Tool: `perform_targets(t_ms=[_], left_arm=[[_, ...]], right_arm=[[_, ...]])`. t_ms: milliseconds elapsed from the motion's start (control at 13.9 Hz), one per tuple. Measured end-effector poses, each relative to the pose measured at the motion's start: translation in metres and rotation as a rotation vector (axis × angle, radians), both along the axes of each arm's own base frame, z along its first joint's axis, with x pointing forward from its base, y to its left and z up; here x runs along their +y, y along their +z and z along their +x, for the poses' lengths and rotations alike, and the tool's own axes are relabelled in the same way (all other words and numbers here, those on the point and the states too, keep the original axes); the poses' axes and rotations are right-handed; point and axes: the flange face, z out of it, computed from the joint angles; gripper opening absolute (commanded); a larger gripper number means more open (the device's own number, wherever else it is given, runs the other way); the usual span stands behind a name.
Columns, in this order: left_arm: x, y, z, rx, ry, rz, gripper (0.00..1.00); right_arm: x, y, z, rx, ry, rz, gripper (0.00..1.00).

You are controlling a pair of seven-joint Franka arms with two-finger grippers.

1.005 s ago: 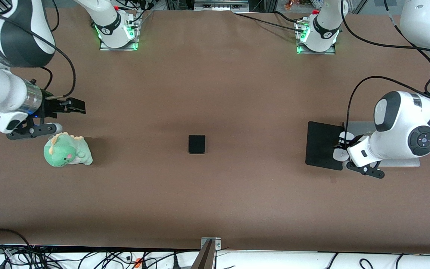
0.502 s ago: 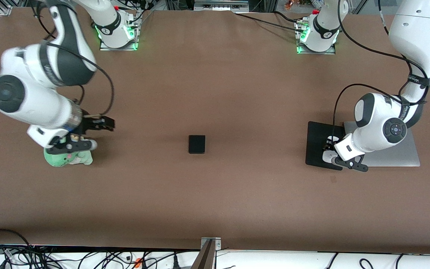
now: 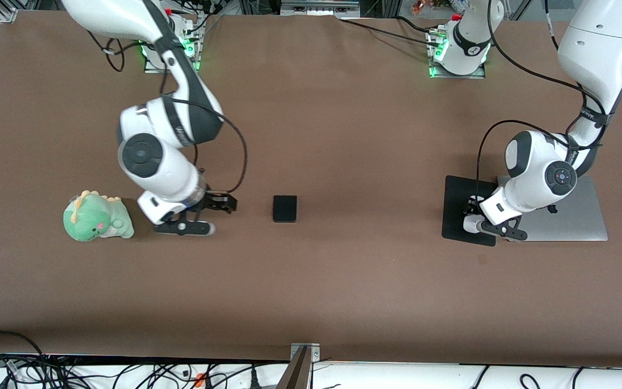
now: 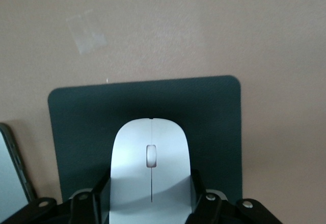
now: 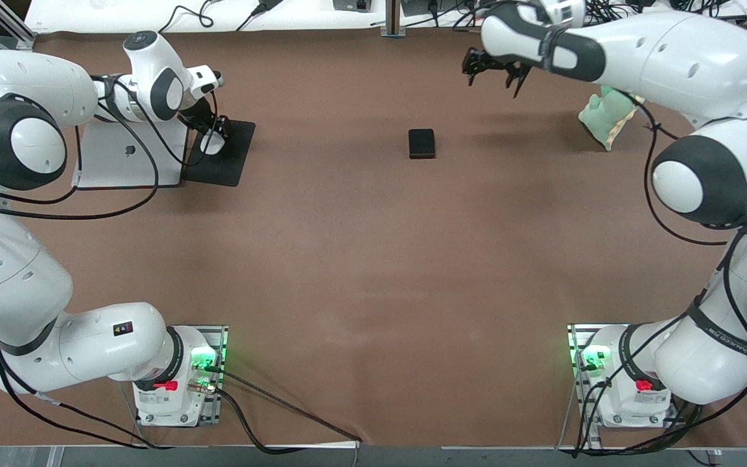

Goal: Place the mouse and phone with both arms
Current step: 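Lower the mouse onto the mousepad while the right gripper reaches the phone, then open the left gripper on the mouse while the right gripper grasps the phone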

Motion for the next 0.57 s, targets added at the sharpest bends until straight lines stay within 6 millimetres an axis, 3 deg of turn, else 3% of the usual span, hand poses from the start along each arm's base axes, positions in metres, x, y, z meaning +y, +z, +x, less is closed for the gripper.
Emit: perform_targets(t_ms=[144,215,287,359,574], left_arm=[[0.001,-0.003,-0.002,-0.002,0.003,-0.001,0.36],[0.001,-0.004,-0.004,-0.009,0.004,-0.002,0.44],[0.001,-0.006,-0.005,-0.014,0.004,-0.004,0.96],[0.001,-0.008,-0.006,-0.017,0.005,-0.005,1.0],[0.001,-0.009,-0.007,-0.02,0.006,-0.005,1.0]], right_arm=[[0.026,-0.019,-0.005,-0.03,-0.032,0.013,1.0],[0.037,-0.028,-0.007,-0.045,-0.042,0.02,1.0],[0.047,-0.038,-0.009,-0.059,-0.062,0.028,1.0],[0.058,-0.047,-0.012,-0.071,-0.083,0.036,1.0],[0.088,-0.076,-0.026,-0.085,-0.109,0.047,1.0]])
